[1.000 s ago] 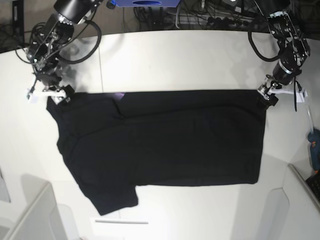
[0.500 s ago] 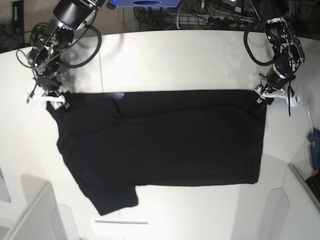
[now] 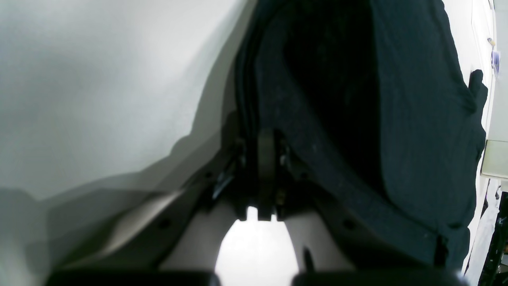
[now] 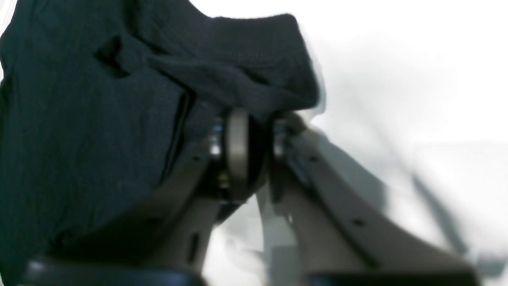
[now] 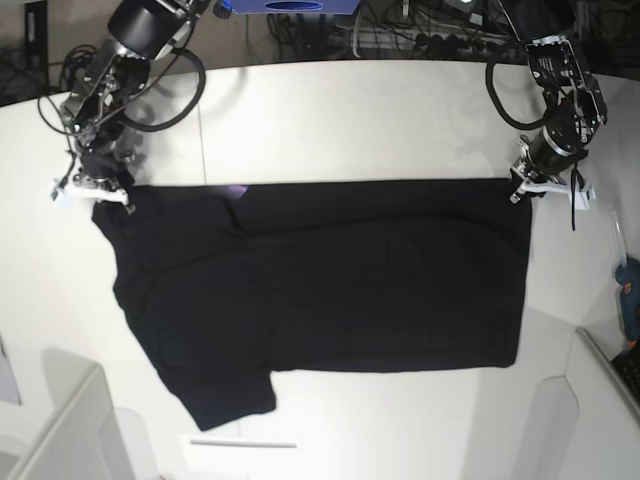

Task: Fold the T-shirt properly
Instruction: 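Drag the folded shirt toward the robot with both grippers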

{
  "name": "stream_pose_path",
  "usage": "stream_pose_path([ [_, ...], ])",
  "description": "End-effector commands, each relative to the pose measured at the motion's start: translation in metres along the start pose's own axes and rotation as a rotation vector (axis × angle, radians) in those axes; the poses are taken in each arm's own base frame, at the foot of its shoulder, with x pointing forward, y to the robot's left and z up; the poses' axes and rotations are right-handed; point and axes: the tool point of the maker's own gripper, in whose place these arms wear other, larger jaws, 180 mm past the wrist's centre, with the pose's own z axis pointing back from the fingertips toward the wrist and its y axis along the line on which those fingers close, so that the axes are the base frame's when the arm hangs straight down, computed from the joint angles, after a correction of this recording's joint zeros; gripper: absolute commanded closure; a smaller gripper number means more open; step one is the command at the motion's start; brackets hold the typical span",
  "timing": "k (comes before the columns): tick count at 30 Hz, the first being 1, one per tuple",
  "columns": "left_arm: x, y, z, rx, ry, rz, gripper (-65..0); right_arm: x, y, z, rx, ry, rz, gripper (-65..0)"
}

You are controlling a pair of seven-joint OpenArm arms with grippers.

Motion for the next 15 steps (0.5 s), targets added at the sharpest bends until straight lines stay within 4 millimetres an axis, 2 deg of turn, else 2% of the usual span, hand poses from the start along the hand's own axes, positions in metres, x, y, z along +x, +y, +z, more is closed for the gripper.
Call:
stream_pose_path([
  [1,0.001,0.004,0.003,0.019,0.012,-0.014,0.0,-0.012,-0.003,-0.001,-0.014,0.058,0.004,0.0],
  [9,0.0,0.006,0.005,0.022,0.015,-0.022,0.0,-0.008,-0.002,0.002,-0.013,0.045,0.011,0.0],
  [15,0.0,0.011,0.01,0.036,0.02,-0.041,0.0,0.006,-0.006,0.019,-0.02,-0.002,0.05,0.0],
])
